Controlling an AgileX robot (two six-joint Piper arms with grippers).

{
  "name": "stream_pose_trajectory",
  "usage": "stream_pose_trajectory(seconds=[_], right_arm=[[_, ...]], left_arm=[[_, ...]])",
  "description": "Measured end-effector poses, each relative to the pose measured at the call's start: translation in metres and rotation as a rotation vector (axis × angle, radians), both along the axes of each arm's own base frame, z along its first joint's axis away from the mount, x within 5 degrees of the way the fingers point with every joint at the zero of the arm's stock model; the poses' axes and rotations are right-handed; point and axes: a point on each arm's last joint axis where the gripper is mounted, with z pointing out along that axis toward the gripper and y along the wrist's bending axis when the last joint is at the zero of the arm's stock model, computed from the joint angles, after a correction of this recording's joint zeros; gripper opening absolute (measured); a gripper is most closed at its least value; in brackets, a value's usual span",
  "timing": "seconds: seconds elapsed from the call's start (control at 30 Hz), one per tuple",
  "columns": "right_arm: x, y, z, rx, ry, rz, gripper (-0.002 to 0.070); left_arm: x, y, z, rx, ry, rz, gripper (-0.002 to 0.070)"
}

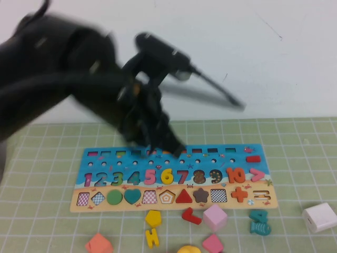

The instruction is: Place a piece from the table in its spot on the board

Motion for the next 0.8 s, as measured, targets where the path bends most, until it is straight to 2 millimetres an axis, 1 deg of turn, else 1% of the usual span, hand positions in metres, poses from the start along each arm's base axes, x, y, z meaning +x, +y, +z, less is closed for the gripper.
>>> stream_pose_trajectory(seconds=[0.1,0.27,0.47,0.57,0.8], right_arm=[[0.0,0.0,0.0,0.0,0.0,0.0,-0.0001],[0.0,0.0,0.0,0.0,0.0,0.0,-0.0001],[0.0,0.0,0.0,0.0,0.0,0.0,-0.0001],[0.0,0.0,0.0,0.0,0.0,0.0,-0.0001],[0.0,0.0,0.0,0.0,0.0,0.0,-0.0001]], left_arm=[[-0.028,0.013,-0.006,-0.025,-0.013,0.025,0.0],[-0.072,0.05,-0.003,-0.049,-0.062,0.097,0.0],[-0.118,0.091,-0.003,-0.074,-0.141,0.179,0.0],[-0.138,0.107,-0.007,-0.102,-0.168,0.222,0.0],[-0.171,0.133,-0.028,-0.149,-0.184,0.27,0.0]])
